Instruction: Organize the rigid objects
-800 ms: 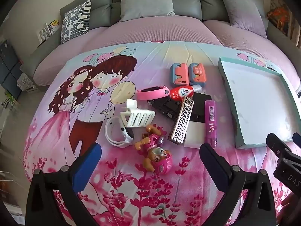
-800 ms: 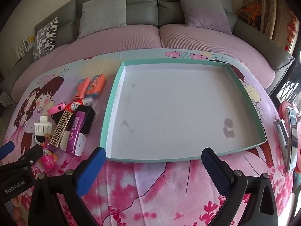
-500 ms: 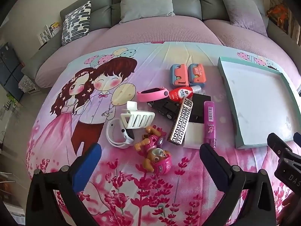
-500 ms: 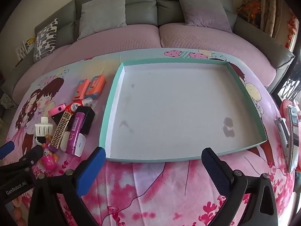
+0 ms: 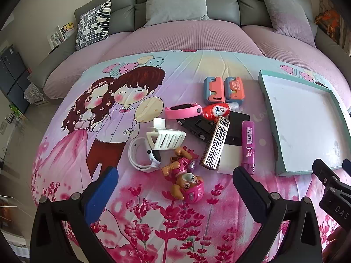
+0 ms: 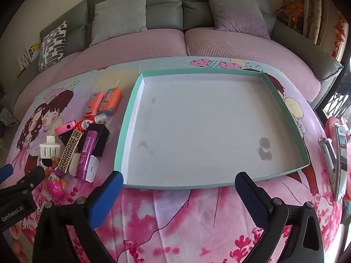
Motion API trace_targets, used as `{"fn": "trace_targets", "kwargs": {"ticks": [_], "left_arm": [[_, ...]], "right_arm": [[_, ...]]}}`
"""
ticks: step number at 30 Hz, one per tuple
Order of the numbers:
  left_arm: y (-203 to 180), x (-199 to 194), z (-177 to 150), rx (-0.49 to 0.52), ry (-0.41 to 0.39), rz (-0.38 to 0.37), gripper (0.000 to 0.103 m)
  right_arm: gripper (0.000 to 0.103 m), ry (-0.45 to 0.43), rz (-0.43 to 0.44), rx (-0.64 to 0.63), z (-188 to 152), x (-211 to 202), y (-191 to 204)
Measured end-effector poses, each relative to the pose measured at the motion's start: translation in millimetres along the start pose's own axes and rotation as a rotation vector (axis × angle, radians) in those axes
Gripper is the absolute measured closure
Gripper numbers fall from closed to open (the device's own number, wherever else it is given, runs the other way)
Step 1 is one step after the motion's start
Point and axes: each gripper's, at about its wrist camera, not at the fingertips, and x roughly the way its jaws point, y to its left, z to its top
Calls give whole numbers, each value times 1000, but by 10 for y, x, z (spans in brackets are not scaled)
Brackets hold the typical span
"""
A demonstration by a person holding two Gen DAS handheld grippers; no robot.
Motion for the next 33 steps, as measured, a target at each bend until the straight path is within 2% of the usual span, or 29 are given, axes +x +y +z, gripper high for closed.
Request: {"fn": "trace_targets", "kwargs": {"ticks": [33], "left_arm": [[11,17,-6,-8,13,21,0]], "right_arm": [[0,7,2,-9,-12,26,-3]]}}
